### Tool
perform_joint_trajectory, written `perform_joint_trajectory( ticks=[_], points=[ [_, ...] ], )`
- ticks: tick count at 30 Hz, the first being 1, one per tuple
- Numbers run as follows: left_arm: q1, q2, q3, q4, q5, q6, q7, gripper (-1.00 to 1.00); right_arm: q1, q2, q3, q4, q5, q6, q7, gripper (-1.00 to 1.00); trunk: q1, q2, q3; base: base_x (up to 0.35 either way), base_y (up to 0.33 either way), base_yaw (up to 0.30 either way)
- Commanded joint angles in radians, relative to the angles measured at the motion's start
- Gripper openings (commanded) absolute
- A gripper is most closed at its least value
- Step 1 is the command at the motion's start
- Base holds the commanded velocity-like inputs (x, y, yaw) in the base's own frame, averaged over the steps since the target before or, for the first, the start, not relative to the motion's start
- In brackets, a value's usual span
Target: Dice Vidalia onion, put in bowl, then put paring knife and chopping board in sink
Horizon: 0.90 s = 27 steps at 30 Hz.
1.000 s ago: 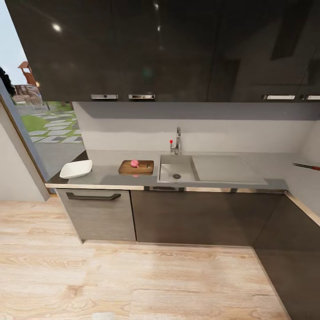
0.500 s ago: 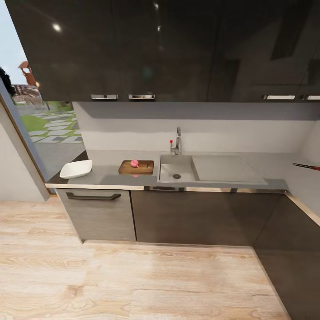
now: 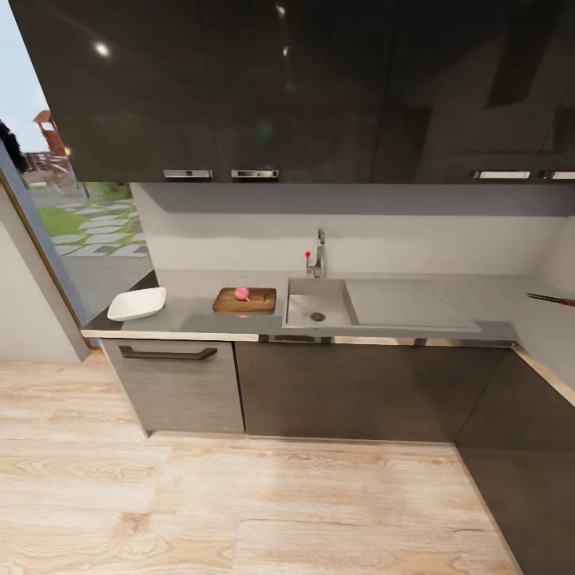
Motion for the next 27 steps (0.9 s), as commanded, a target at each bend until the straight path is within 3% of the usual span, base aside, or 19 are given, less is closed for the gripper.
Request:
perform_joint_trajectory(
  ticks=[1,5,12,15,27],
  points=[
    [0.007,0.004,-0.006,0.002,0.008,-0.021,0.004,1.0,-0.001,-0.001,0.008,0.0,-0.006,-0.003,-0.01,1.0,0.001,-0.002,-0.002,0.0,0.0,0.0],
    [0.018,0.009,0.0,-0.001,0.024,-0.052,0.007,1.0,-0.001,0.0,0.008,0.0,-0.006,-0.002,-0.013,1.0,0.001,-0.002,-0.002,0.0,0.0,0.0],
    [0.022,0.015,0.021,-0.003,0.134,-0.071,0.01,1.0,-0.001,0.004,0.012,0.0,-0.005,-0.002,-0.012,1.0,0.001,-0.002,-0.002,0.0,0.0,0.0],
    [0.022,0.02,0.022,-0.003,0.153,-0.073,0.01,1.0,-0.001,0.003,0.013,0.001,-0.004,-0.003,-0.009,1.0,0.001,-0.002,-0.002,0.0,0.0,0.0],
    [0.023,0.028,0.023,-0.005,0.168,-0.119,0.028,1.0,-0.001,0.0,0.014,0.021,-0.002,0.0,-0.005,1.0,0.001,-0.002,-0.002,0.0,0.0,0.0]
  ],
)
